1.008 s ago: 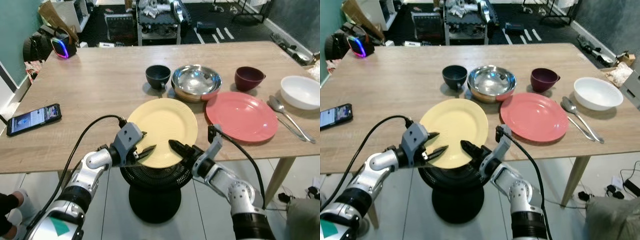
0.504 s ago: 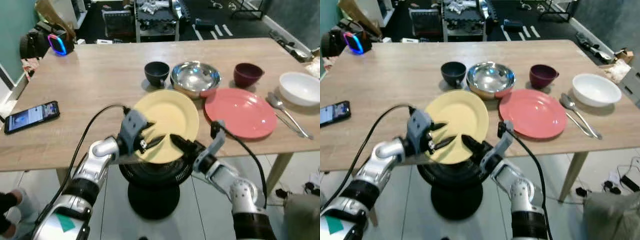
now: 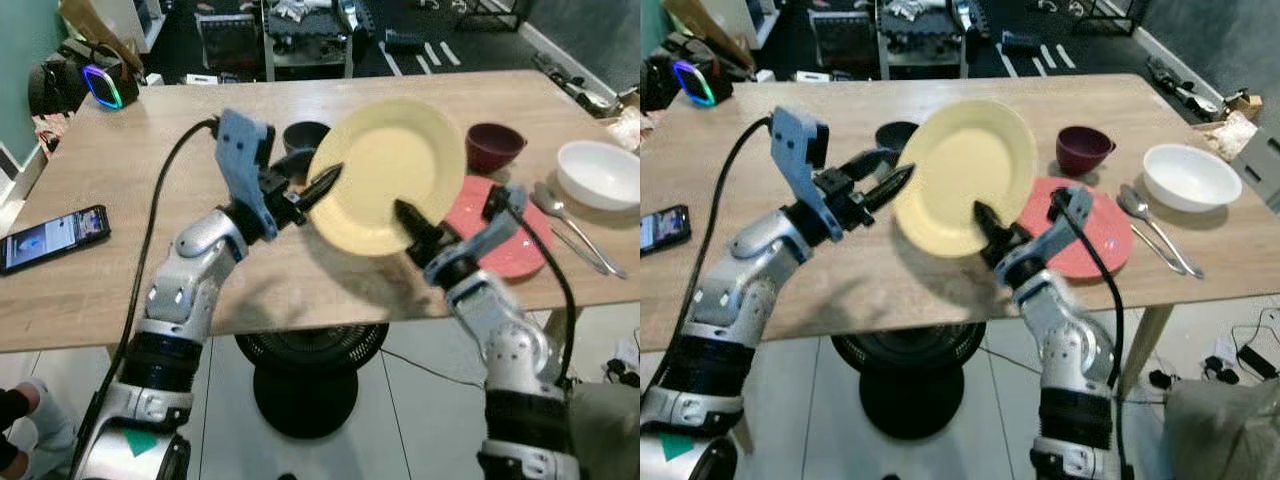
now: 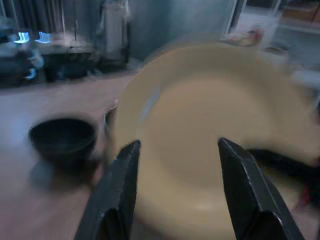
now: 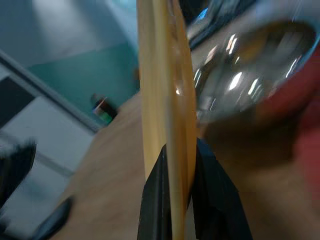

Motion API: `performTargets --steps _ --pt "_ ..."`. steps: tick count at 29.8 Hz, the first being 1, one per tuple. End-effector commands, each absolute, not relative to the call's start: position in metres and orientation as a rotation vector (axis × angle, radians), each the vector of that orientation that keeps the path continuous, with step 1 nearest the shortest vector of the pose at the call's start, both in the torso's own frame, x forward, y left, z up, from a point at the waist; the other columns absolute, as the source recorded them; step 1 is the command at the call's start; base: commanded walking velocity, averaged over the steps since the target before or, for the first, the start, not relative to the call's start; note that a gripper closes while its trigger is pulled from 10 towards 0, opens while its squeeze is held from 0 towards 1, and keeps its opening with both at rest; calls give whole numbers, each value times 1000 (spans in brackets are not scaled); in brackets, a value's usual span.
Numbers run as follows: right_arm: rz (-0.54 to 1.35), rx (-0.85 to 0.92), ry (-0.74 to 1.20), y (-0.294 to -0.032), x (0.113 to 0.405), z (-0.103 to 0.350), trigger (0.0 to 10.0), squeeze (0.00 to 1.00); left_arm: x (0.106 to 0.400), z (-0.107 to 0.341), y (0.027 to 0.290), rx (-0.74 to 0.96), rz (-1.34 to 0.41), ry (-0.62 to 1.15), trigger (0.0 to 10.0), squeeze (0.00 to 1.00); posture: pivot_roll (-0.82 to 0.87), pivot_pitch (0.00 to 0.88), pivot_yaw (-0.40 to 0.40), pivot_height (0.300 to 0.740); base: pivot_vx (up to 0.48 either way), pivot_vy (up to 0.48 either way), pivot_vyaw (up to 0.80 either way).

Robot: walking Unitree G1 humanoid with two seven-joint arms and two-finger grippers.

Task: Setting the table

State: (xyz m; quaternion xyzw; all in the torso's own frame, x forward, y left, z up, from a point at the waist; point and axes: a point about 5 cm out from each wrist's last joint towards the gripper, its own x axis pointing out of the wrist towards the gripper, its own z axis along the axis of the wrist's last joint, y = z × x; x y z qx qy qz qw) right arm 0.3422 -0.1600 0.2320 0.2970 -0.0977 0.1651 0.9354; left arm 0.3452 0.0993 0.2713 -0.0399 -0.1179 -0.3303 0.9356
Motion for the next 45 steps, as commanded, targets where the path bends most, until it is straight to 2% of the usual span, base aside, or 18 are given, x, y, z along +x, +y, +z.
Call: performTargets --steps 1,2,4,8,10,13,19,28,32,39,45 --pt "308 566 -240 -164 340 238 4431 0 344 261 103 -71 -646 -168 10000 0 -88 107 94 740 0 0 0" --pt "290 543 -261 -168 338 243 10000 0 343 253 107 -54 -633 -86 10000 0 -88 107 94 740 0 0 0" --pt "248 489 -305 -178 334 252 10000 0 339 238 121 8 -598 31 10000 0 -86 107 101 740 0 0 0" --pt "185 417 -338 -192 327 258 10000 0 333 233 140 78 -504 69 10000 0 -84 104 106 740 0 0 0" --pt "165 390 -339 -197 326 257 10000 0 333 233 147 94 -466 48 10000 0 -84 98 113 740 0 0 0" --pt "124 301 -344 -209 321 253 10000 0 334 236 163 235 -310 -77 10000 0 -86 86 116 740 0 0 0" --pt "211 171 -356 -208 319 255 10000 0 331 254 162 106 -350 -93 10000 0 -92 75 112 740 0 0 0" --pt "307 23 -285 -209 314 237 10000 0 328 257 179 154 -396 -111 10000 0 -82 58 105 740 0 0 0" --pt "301 27 -295 -211 309 235 10000 0 324 253 184 153 -384 -100 10000 0 -79 54 109 740 0 0 0" --pt "235 168 -336 -215 314 244 10000 0 326 254 180 146 -358 -113 10000 0 -81 36 111 740 0 0 0" --pt "220 182 -333 -217 315 240 10000 0 328 253 182 151 -327 -126 10000 0 -79 27 111 740 0 0 0"
